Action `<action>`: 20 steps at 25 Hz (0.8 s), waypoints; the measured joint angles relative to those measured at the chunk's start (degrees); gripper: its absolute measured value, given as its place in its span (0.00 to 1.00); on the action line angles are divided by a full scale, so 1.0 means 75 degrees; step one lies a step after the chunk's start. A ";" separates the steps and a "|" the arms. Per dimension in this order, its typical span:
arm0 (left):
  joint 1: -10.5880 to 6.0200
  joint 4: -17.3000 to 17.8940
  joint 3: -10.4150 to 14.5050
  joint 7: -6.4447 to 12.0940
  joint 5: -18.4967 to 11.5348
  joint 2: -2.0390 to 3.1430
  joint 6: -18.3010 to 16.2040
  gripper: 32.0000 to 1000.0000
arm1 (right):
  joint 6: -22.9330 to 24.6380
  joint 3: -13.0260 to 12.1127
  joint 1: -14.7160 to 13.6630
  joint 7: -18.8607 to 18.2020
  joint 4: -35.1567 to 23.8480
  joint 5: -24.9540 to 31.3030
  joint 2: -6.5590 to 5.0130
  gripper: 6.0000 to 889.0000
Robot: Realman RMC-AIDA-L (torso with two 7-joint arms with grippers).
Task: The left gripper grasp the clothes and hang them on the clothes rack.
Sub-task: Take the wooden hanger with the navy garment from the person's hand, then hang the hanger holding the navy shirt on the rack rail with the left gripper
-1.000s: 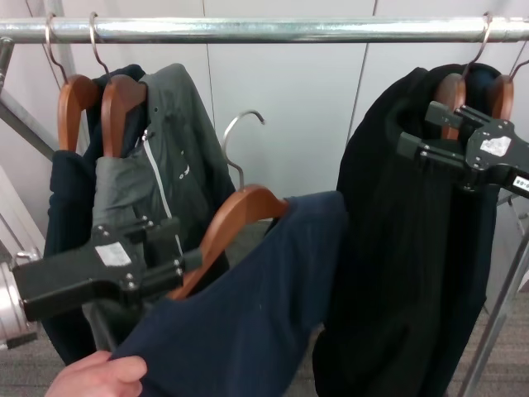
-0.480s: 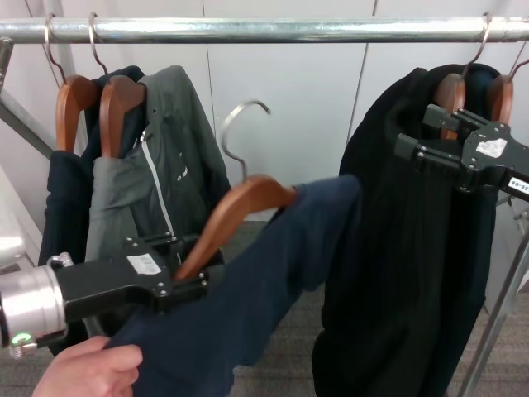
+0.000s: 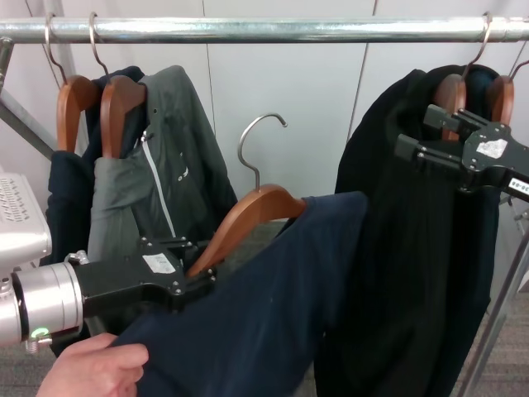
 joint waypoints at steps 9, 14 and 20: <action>-0.0007 0.0007 -0.0001 0.0069 -0.0187 -0.0003 0.0022 0.26 | 0.0000 0.0000 -0.0010 -0.0002 -0.0002 0.0005 0.0000 0.92; -0.0007 0.0007 -0.0002 0.0067 -0.0187 -0.0002 0.0021 0.18 | 0.0000 0.0000 -0.0005 -0.0001 -0.0002 0.0008 0.0001 0.92; -0.0007 0.0007 -0.0002 0.0064 -0.0187 -0.0002 0.0019 0.17 | 0.0000 0.0000 0.0011 -0.0001 -0.0002 0.0011 0.0010 0.92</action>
